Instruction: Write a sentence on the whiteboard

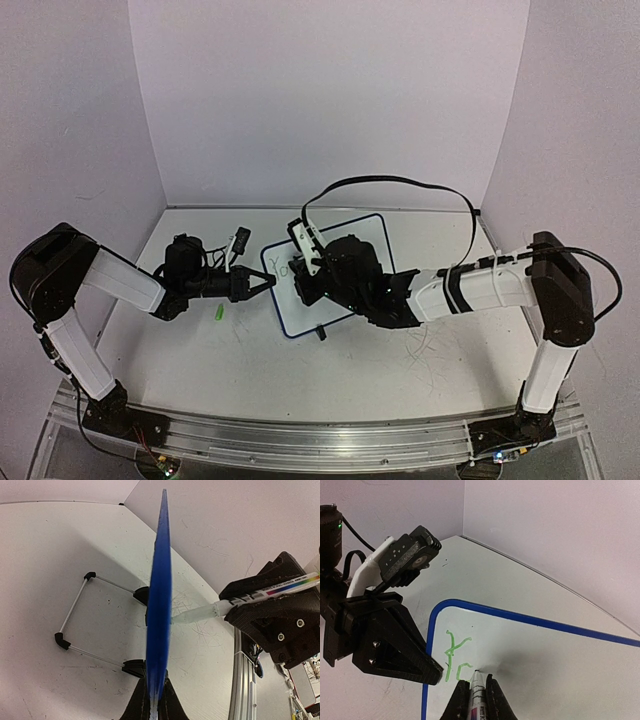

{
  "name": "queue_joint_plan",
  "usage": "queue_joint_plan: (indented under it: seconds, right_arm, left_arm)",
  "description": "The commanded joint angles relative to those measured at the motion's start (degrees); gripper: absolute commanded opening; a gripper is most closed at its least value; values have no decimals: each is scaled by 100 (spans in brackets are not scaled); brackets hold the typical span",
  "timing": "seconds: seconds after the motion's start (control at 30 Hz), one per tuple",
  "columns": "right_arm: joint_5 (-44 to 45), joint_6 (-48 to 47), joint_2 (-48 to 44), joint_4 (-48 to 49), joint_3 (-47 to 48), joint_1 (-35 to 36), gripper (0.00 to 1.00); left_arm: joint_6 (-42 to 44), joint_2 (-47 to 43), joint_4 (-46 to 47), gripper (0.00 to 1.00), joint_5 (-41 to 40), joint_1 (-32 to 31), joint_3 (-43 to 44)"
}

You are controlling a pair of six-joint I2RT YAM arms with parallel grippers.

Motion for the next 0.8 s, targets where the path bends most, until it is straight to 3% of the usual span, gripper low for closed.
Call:
queue_joint_plan:
  seconds: [0.0,0.5,0.77]
  right_arm:
    - [-4,18,87,103,253,-52,0]
    - [-155,80,163,51,316,-4,0]
    - [-552,80,-658,177,-239,10,0]
  left_arm:
    - [119,-42,-9,0,264,-70,72]
    - [114,-31,-9,0,250,-70,82]
    - [193,1,-14,0,165,-70,46]
